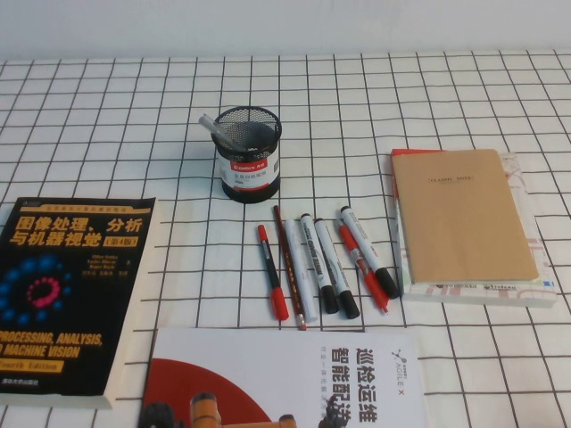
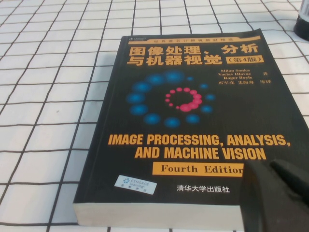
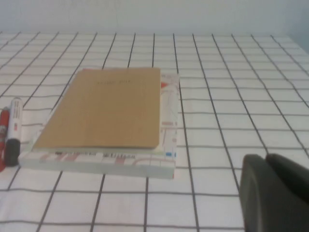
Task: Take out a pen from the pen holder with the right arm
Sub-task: 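Take a marker out of the pen holder and lay it on the table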
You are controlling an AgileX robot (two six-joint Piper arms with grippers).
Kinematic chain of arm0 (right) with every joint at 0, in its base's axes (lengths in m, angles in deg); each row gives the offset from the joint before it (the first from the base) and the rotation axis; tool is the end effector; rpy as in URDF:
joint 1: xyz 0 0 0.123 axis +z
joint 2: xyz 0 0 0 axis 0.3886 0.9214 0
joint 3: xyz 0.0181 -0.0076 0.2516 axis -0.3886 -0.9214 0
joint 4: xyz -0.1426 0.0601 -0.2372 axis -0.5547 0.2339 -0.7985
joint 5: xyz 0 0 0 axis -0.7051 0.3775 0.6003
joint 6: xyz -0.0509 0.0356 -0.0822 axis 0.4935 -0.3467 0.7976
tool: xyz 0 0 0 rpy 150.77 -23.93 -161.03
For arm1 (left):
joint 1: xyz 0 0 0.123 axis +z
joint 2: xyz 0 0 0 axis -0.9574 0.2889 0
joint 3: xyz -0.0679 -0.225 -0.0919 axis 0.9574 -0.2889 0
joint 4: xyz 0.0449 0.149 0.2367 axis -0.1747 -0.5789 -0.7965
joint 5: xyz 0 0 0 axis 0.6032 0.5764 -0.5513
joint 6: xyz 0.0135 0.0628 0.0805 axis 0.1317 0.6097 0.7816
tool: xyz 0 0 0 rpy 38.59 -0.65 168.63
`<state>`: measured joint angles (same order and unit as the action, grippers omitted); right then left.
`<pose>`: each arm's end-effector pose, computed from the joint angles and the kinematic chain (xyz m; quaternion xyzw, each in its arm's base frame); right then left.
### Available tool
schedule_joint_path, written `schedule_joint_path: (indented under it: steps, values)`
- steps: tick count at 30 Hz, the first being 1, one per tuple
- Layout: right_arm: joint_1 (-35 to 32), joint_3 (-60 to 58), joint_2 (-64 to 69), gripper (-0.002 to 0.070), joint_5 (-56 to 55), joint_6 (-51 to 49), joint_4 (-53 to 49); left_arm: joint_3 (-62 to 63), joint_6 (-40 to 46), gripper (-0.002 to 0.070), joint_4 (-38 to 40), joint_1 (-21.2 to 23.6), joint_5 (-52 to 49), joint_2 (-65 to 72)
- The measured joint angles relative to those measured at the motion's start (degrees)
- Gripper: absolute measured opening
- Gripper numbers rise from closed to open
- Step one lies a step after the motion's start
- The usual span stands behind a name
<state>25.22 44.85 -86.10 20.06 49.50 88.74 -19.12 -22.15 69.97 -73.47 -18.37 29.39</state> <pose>0.1325 0.0066 0.1825 -0.0113 0.7589 0.0245 0.6507 0.1289 -0.0033 0.1680 0.0299 0.8042 0.0025 0.5936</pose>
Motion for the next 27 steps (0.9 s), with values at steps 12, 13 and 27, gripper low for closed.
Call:
schedule_joint_path:
  steps: [12,13,27]
  values:
    - [0.0,-0.1,0.0,-0.0015,8.1,0.9,0.9,0.0,0.0,-0.0005,0.0,0.0,0.0,0.0]
    - [0.0,-0.1,0.0,-0.0015,8.1,0.9,0.9,0.0,0.0,-0.0004,0.0,0.0,0.0,0.0]
    - [0.0,-0.1,0.0,-0.0016,8.3,0.9,0.9,0.0,0.0,-0.0004,0.0,0.0,0.0,0.0]
